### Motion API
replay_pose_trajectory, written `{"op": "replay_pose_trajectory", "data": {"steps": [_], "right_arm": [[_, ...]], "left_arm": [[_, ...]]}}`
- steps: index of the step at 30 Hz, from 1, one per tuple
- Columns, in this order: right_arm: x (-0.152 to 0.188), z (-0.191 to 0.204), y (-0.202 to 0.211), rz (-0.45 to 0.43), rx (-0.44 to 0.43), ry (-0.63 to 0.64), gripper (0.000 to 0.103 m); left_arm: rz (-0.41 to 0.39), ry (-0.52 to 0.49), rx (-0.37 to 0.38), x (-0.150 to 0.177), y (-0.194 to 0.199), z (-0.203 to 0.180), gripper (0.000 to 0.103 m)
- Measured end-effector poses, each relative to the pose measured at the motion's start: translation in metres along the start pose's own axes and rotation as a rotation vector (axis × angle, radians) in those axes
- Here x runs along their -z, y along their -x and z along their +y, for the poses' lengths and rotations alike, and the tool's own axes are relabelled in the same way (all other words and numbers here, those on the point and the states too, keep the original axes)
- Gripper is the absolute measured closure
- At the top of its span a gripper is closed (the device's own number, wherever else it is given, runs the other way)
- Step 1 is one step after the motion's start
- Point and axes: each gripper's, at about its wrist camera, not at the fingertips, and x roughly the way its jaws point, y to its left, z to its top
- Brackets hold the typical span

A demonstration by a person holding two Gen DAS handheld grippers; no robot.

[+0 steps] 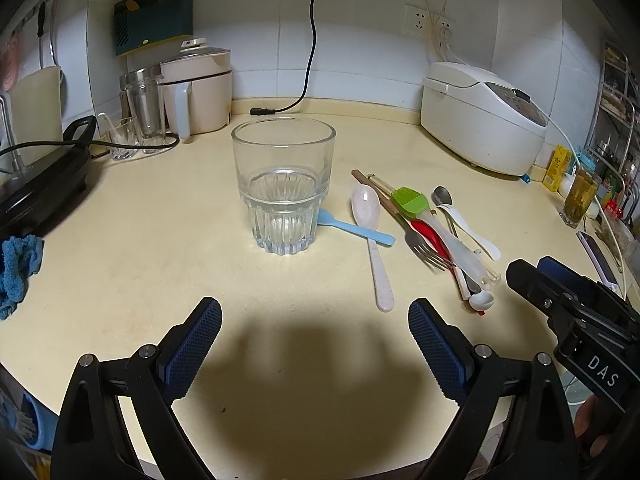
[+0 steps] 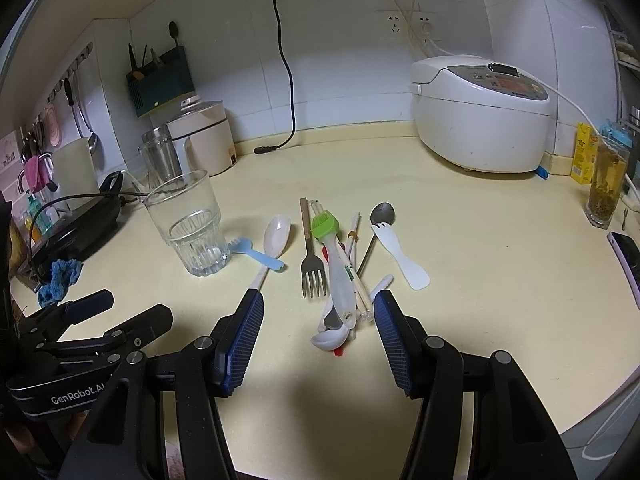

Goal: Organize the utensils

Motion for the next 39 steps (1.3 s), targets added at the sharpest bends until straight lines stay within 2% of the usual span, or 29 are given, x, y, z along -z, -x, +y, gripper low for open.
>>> {"op": "replay_pose_trajectory", "data": {"steps": [9, 13, 15, 19, 22, 24, 27, 31, 35, 39], "right_arm": [[0.0, 0.0, 0.0, -0.001, -0.001, 0.0, 0.045], [0.0, 0.0, 0.002, -0.01, -0.007, 0.0, 0.045], [-0.001, 0.0, 0.004, -0.018, -0.013, 0.001, 0.045], [-0.004, 0.0, 0.009, -0.044, -0.023, 0.007, 0.045], [-0.006, -0.003, 0.012, -0.057, -0.027, -0.004, 0.045], [-0.008, -0.006, 0.011, -0.055, -0.034, -0.018, 0.045], [-0.009, -0.009, 0.007, -0.025, -0.05, -0.053, 0.045], [-0.011, -0.014, 0.002, 0.004, -0.088, -0.108, 0.045], [-0.015, -0.009, 0.001, -0.005, -0.06, -0.071, 0.045], [-0.014, -0.003, 0.0, -0.02, -0.035, -0.016, 0.045]], "left_arm": [[0.001, 0.001, -0.001, 0.0, -0.001, 0.002, 0.007], [0.019, 0.005, 0.024, 0.0, -0.006, 0.006, 0.007], [0.022, 0.014, 0.063, 0.0, -0.008, 0.01, 0.007], [-0.01, 0.103, 0.256, -0.005, -0.01, 0.035, 0.007], [-0.031, 0.14, 0.309, -0.015, -0.014, 0.057, 0.007], [-0.048, 0.143, 0.316, -0.023, -0.019, 0.073, 0.006], [-0.052, 0.111, 0.35, -0.034, -0.03, 0.088, 0.006], [0.005, 0.023, 0.405, -0.048, -0.054, 0.09, 0.002], [0.03, -0.059, 0.437, -0.059, -0.076, 0.083, 0.002], [0.064, -0.056, 0.464, -0.065, -0.101, 0.084, 0.002]]}}
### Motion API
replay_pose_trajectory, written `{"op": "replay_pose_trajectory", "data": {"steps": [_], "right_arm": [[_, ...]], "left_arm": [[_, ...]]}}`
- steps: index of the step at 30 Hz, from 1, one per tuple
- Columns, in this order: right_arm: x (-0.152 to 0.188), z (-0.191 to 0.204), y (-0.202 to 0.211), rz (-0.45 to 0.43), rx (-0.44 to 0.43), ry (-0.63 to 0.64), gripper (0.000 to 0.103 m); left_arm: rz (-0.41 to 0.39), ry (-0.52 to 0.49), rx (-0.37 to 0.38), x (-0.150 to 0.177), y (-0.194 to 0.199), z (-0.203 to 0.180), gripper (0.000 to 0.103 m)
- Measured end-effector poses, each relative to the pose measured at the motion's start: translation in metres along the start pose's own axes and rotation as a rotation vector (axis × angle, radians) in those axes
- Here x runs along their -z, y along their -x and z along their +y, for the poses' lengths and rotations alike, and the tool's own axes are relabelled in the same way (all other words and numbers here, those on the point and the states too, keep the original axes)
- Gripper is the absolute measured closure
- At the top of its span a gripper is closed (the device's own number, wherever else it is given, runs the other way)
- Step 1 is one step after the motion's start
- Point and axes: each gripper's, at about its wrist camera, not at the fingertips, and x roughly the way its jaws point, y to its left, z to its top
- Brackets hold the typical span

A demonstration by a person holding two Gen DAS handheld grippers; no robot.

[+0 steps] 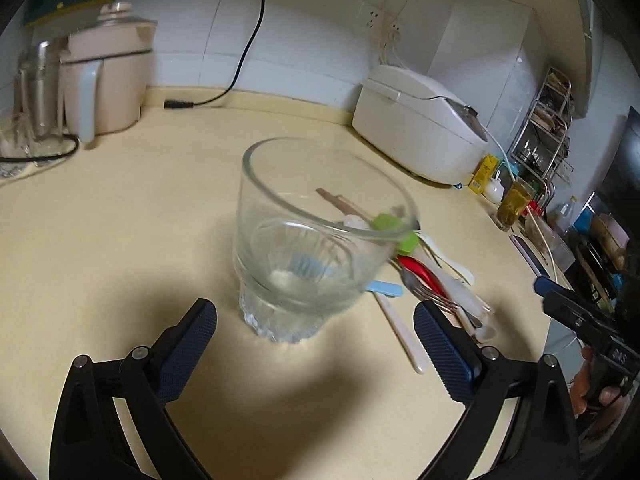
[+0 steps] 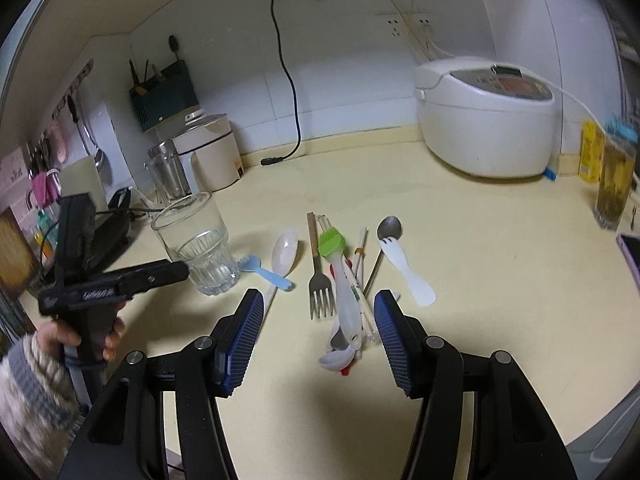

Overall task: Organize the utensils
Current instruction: 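Grasp the clear glass tumbler with the left tool and lift it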

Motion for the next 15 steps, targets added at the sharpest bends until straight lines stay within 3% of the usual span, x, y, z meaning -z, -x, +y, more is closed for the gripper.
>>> {"op": "replay_pose_trajectory", "data": {"steps": [7, 12, 15], "right_arm": [[-0.002, -0.002, -0.006, 0.02, 0.018, 0.01, 0.045], [-0.002, -0.001, -0.011, 0.026, 0.035, 0.027, 0.045], [-0.001, -0.003, -0.015, 0.043, 0.027, 0.016, 0.045]], "left_arm": [[0.033, 0.107, 0.062, -0.016, -0.026, 0.023, 0.002], [0.109, 0.135, 0.094, -0.02, -0.047, 0.026, 0.004], [0.102, 0.146, 0.11, -0.023, -0.051, 0.027, 0.008]]}}
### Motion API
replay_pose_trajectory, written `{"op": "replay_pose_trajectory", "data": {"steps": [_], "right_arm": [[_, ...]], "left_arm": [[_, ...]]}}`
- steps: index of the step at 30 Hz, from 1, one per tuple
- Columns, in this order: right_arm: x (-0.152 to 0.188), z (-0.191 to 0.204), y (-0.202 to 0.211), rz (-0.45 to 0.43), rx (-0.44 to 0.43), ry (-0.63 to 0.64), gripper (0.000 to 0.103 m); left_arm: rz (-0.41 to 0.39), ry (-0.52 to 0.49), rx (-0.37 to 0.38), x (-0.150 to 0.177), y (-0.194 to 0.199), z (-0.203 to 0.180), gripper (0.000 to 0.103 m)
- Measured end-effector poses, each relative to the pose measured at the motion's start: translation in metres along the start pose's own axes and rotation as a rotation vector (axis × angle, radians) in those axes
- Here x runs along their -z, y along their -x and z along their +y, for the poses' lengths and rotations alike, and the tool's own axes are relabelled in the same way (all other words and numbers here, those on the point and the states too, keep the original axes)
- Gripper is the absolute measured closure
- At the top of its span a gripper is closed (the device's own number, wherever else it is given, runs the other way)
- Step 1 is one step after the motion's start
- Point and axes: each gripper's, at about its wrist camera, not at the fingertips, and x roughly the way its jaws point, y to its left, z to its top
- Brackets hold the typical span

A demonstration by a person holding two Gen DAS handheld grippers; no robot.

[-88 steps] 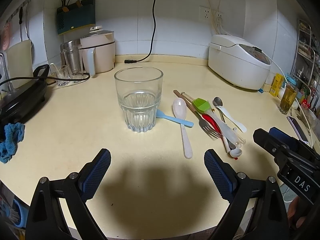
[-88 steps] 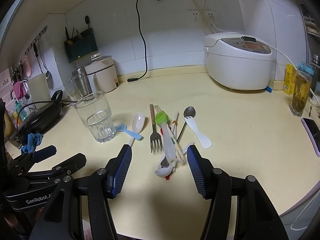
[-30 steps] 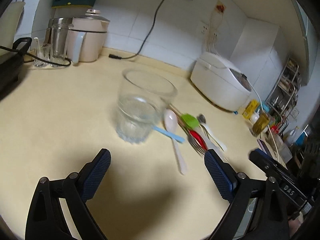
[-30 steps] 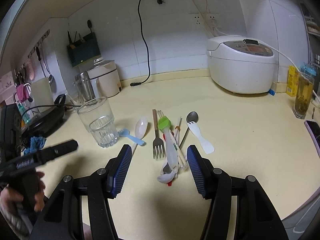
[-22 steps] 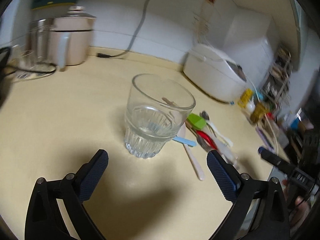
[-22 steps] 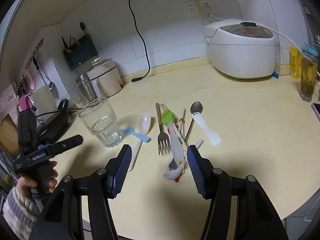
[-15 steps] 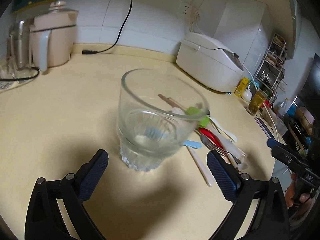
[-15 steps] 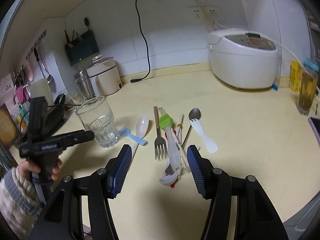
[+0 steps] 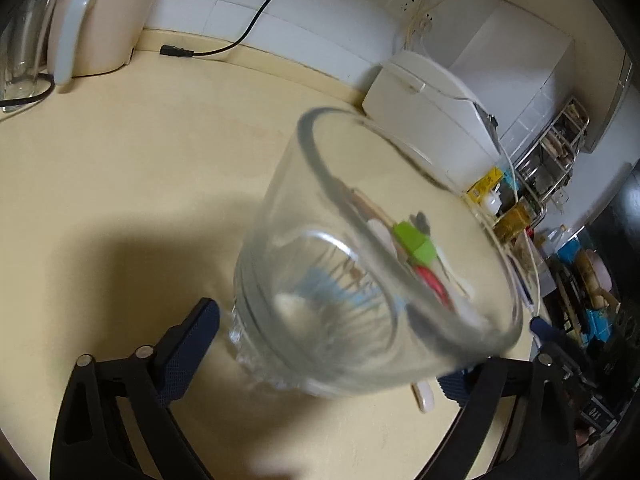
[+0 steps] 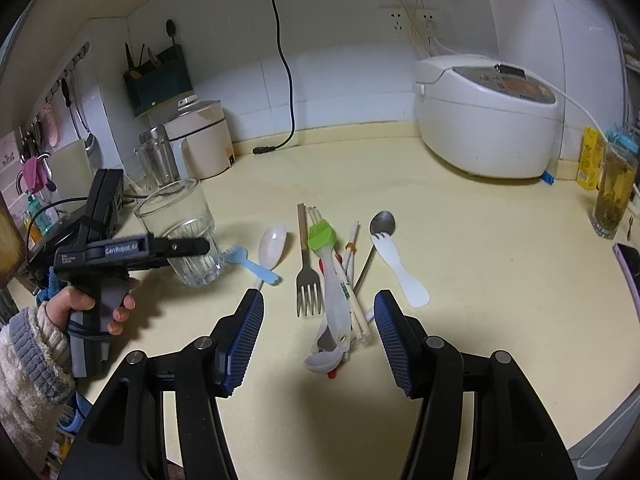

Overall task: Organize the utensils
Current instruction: 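Grasp the clear glass tumbler with the left tool and lift it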

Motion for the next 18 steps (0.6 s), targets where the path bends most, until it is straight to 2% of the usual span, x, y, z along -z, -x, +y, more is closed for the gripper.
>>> {"op": "replay_pose_trajectory", "data": {"steps": [9, 18], "right_arm": [[0.001, -0.006, -0.004, 0.013, 0.017, -0.025, 0.045], [0.001, -0.01, -0.003, 0.013, 0.004, -0.032, 0.045]], "left_arm": [[-0.009, -0.006, -0.015, 0.002, 0.001, -0.005, 0.011], [0.029, -0.113, 0.035, 0.023, 0.013, -0.028, 0.014]]}}
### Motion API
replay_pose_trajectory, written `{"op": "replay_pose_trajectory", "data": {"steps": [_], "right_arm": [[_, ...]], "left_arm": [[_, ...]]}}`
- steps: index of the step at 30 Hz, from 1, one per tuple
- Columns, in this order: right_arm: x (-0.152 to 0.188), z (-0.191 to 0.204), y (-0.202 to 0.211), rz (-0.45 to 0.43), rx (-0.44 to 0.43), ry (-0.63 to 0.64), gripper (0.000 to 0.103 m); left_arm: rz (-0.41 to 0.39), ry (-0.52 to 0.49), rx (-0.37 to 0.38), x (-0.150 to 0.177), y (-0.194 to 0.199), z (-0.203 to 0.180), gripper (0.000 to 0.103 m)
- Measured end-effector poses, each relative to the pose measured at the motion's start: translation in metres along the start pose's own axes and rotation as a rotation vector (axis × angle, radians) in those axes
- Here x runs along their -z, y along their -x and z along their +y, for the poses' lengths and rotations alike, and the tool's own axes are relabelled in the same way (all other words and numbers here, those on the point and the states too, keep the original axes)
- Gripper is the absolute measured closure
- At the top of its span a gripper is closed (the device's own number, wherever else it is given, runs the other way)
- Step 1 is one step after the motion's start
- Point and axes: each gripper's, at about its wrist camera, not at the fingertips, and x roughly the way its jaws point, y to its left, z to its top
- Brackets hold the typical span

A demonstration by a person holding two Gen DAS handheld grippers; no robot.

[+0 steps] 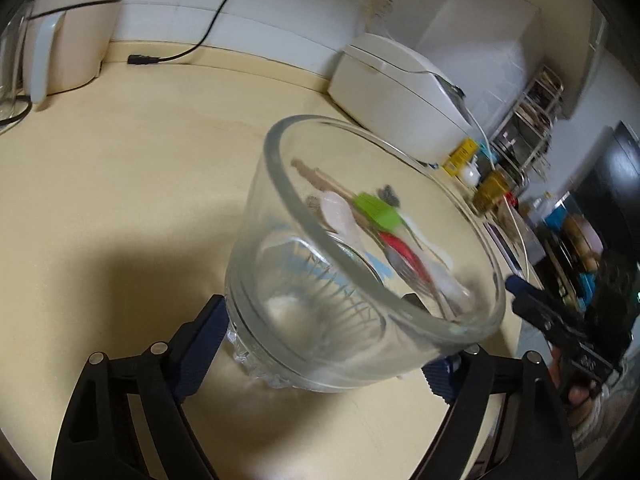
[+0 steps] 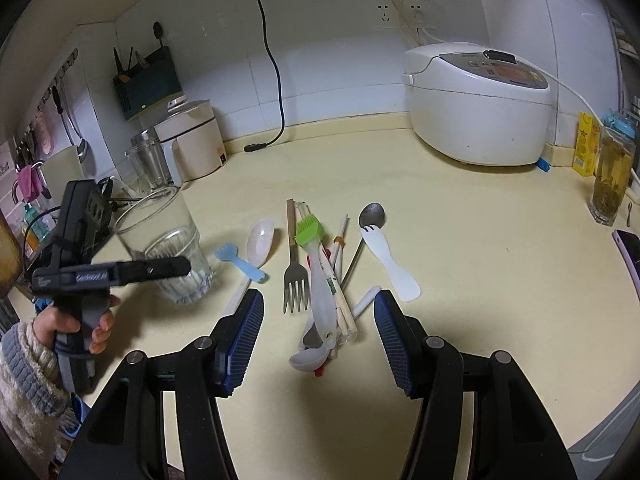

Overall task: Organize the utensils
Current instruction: 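Grasp the clear glass tumbler with the left tool and lift it, then reach the right tool to the blue plastic spork and grasp it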

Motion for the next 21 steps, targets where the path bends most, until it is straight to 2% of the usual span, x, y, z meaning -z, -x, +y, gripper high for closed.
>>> {"op": "replay_pose_trajectory", "data": {"steps": [6, 9, 21], "right_arm": [[0.004, 0.0, 0.001, 0.014, -0.028, 0.005, 0.045], [0.005, 0.0, 0.002, 0.02, -0.031, 0.009, 0.045], [0.008, -0.004, -0.002, 0.042, -0.019, -0.023, 0.045]], "left_arm": [[0.003, 0.001, 0.005, 0.007, 0.002, -0.003, 0.014], [0.028, 0.056, 0.029, 0.007, -0.005, 0.004, 0.011], [-0.012, 0.127, 0.062, 0.009, 0.0, 0.012, 0.01]]}}
